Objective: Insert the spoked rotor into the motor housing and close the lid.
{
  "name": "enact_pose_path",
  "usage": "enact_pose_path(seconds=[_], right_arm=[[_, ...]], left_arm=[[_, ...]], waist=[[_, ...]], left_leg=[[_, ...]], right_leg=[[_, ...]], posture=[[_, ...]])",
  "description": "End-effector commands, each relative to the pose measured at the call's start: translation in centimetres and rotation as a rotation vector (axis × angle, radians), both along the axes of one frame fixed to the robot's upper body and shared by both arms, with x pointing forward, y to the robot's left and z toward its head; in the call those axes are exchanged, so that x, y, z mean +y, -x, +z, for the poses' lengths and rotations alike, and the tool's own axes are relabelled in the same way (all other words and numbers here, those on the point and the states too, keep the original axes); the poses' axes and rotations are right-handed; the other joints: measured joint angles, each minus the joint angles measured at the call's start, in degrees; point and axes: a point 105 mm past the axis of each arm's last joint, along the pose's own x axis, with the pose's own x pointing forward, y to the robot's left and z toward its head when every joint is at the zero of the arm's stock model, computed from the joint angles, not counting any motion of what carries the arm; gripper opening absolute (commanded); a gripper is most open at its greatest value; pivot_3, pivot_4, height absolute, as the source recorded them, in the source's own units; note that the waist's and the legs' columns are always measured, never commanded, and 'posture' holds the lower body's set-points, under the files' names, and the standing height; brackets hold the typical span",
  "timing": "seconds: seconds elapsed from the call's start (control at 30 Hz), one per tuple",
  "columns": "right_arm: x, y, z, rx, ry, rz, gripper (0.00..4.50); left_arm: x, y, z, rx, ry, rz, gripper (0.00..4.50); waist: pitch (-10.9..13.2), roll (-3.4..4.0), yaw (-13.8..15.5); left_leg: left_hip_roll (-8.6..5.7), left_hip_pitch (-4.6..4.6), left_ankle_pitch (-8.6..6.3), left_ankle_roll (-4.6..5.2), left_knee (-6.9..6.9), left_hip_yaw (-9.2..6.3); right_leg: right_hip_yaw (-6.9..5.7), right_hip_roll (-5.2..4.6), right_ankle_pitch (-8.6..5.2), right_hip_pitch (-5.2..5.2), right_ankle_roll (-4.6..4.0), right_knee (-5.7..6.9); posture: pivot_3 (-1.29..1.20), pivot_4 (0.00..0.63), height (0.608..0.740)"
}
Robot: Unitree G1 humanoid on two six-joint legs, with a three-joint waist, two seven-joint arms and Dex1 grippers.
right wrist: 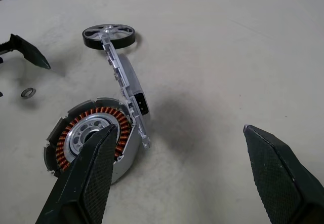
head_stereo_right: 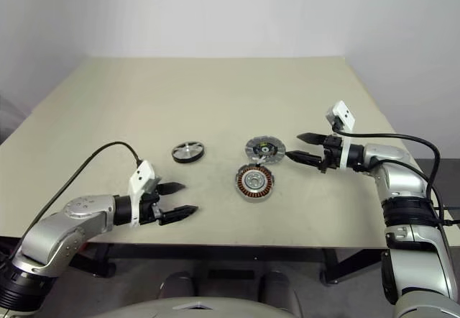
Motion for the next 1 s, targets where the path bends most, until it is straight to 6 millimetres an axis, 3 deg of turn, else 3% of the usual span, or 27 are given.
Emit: enact_pose_path(seconds=[0.03, 1.0], right_arm=[[0.2, -0.5, 1.7, -0.067, -0.01, 0.006, 4.5], [0.3, -1.5, 2.9, -0.098, -0.002, 0.004, 4.5]], left_arm=[[0.5, -0.1, 0.3, -0.057, -0.058, -0.03, 4.49], [0.8, 1.3, -1.8, -0.107, -0.2, -0.116, 4.49]], waist=[[0.0, 0.0, -0.03], [-0.01, 0.02, -0.04]], left_leg=[[0.0, 0.0, 0.0, 0.0, 0.0, 0.0], [0.0, 0.02, 0.0, -0.01, 0.0, 0.0]], right_leg=[[0.0, 0.0, 0.0, 0.0, 0.0, 0.0], [0.02, 0.0, 0.0, 0.0, 0.0, 0.04]], posture=[[0.0, 0.0, 0.74], [0.0, 0.0, 0.74]])
